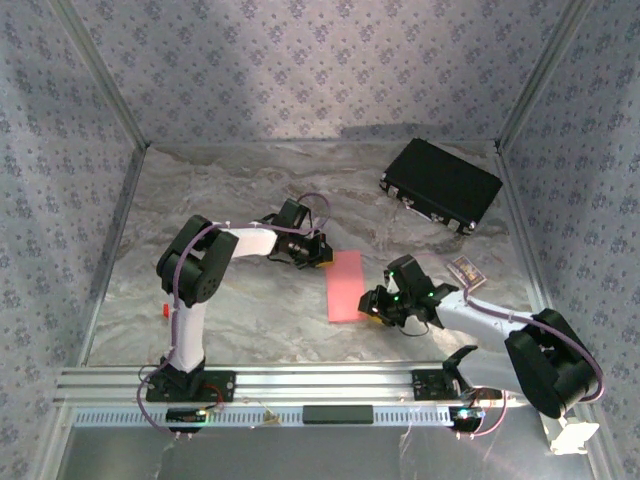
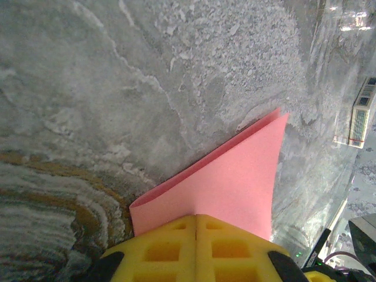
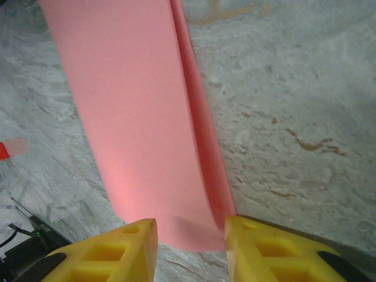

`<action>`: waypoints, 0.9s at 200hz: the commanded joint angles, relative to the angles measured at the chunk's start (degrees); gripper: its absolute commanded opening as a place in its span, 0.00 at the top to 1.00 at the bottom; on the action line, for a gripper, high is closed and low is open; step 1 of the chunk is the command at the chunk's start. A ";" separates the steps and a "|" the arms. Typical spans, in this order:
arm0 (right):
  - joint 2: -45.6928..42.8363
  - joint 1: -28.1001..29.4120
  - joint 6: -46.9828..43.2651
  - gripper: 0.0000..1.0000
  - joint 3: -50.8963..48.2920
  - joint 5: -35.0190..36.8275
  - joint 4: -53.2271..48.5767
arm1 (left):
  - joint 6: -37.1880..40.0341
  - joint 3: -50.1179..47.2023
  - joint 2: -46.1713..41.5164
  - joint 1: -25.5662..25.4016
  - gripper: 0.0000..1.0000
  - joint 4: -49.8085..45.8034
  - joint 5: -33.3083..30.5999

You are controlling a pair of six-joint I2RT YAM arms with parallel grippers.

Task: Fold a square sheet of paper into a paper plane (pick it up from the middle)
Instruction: Fold the triangle a second time at the center of the table.

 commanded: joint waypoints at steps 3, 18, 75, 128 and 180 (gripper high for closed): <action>0.05 0.39 0.67 0.65 -0.42 -1.80 2.77 | -0.15 -1.75 1.18 -0.41 0.98 -2.68 -1.64; 0.18 0.41 0.69 0.66 -0.31 -2.34 3.89 | -0.26 -1.56 1.26 -0.44 0.98 -2.63 -1.50; 1.90 -1.06 -1.45 0.59 1.52 -4.18 6.51 | -0.22 -1.53 1.06 -0.39 0.98 -2.61 -1.48; 6.02 -4.94 -2.45 0.54 1.14 -11.03 14.89 | -0.04 -1.87 1.07 -0.39 0.98 -1.95 -0.68; 9.63 -8.62 -3.89 0.54 2.46 -15.17 17.78 | -1.26 -2.17 1.09 -0.41 0.97 -0.68 -0.41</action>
